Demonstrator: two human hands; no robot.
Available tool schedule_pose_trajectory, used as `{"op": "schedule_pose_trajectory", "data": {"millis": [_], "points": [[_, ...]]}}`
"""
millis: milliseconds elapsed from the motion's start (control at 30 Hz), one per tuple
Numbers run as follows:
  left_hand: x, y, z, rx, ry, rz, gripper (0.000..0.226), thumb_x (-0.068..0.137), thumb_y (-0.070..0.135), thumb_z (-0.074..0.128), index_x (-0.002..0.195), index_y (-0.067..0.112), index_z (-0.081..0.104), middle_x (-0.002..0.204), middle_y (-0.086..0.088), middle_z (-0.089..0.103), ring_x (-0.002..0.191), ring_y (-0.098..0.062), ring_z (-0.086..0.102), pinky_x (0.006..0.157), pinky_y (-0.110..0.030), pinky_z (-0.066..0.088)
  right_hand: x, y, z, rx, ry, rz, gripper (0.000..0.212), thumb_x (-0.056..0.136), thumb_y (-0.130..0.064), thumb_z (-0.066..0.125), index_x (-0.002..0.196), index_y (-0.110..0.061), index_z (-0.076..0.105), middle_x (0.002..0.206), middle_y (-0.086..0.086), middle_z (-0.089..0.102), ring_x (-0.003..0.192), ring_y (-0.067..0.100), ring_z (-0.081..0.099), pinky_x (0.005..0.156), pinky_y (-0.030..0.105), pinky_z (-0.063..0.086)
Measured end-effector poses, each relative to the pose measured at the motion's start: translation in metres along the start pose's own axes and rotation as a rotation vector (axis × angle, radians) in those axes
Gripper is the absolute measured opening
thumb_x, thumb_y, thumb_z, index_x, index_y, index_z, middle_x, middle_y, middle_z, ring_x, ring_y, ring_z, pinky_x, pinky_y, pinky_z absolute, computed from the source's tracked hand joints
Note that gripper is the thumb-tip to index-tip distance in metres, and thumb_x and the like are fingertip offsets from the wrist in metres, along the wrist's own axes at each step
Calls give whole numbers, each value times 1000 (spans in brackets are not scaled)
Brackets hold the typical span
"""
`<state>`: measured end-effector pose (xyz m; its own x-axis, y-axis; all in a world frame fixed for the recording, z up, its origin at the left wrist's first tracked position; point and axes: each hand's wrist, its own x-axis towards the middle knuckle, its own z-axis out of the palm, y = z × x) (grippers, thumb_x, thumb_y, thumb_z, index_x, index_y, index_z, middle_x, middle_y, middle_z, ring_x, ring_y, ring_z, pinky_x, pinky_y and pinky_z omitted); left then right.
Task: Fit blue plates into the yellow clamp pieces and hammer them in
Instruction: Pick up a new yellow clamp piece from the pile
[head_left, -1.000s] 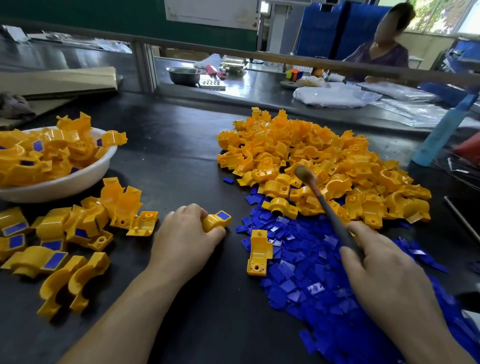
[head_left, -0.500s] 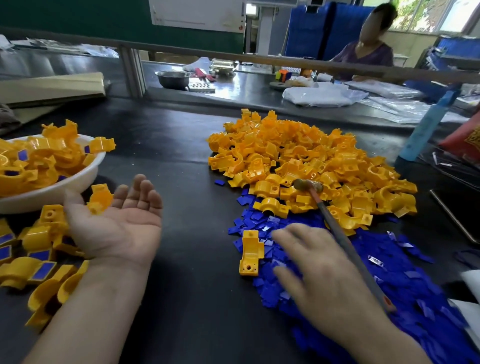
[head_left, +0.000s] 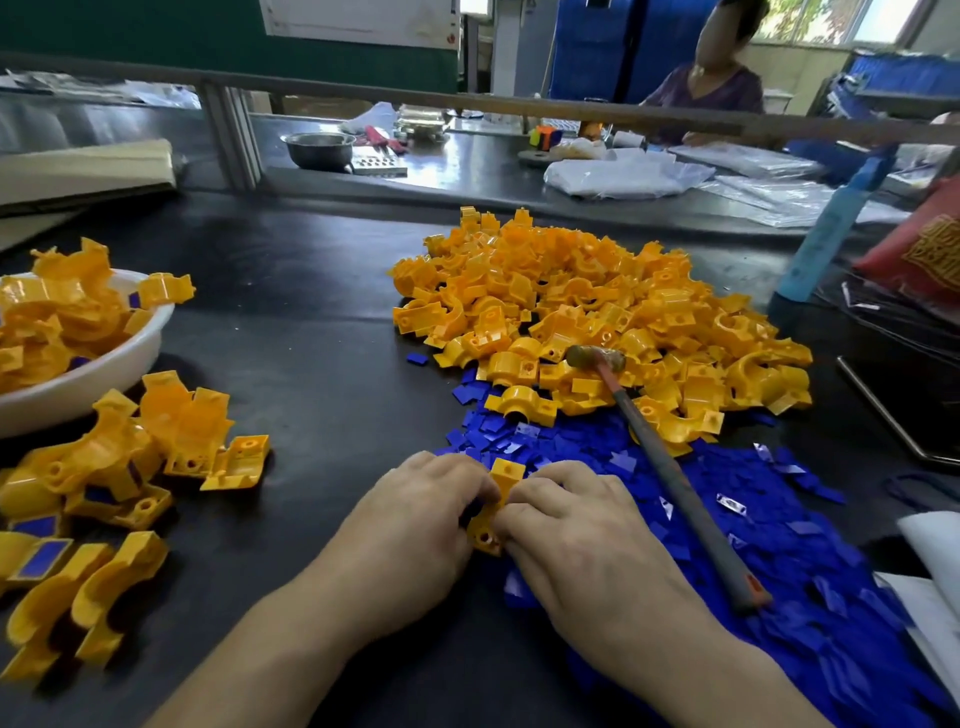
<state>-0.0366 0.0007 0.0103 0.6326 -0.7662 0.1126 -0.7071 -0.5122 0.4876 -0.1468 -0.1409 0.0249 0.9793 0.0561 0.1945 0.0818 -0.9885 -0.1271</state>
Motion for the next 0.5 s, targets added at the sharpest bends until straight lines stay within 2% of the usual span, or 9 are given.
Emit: {"op": "schedule_pose_trajectory", "data": {"millis": [100,267,400,500], "points": [[-2,-1,3,97,-40,99,37,90,30,56,126,40,54,133,22,46,121,-6,40,101,-31,39,-3,4,-2,38,-19,61,32,90,-47,33,116,-38,49,122,-14,47,115,9,42,95,30,37],[-1,-1,5,151,-57,122,33,91,48,58,124,44,58,139,18,38,126,-6,34,104,-31,38,-9,11,-3,26,-65,148,56,85,-58,45,133,-45,21,140,-12,29,128,11,30,105,34,28],[-1,0,7,123,-47,108,45,92,41,59,136,43,49,147,21,35,131,-3,29,109,-28,34,-11,17,-2,-60,-143,218,63,83,-65,44,136,-45,17,141,-11,27,130,15,25,105,38,26],[0,-2,10,97,-11,94,59,91,28,60,146,38,40,149,20,35,133,0,26,111,-25,30,-10,19,0,-100,-124,246,53,87,-62,43,133,-43,25,133,-12,35,123,15,32,98,37,31]]}}
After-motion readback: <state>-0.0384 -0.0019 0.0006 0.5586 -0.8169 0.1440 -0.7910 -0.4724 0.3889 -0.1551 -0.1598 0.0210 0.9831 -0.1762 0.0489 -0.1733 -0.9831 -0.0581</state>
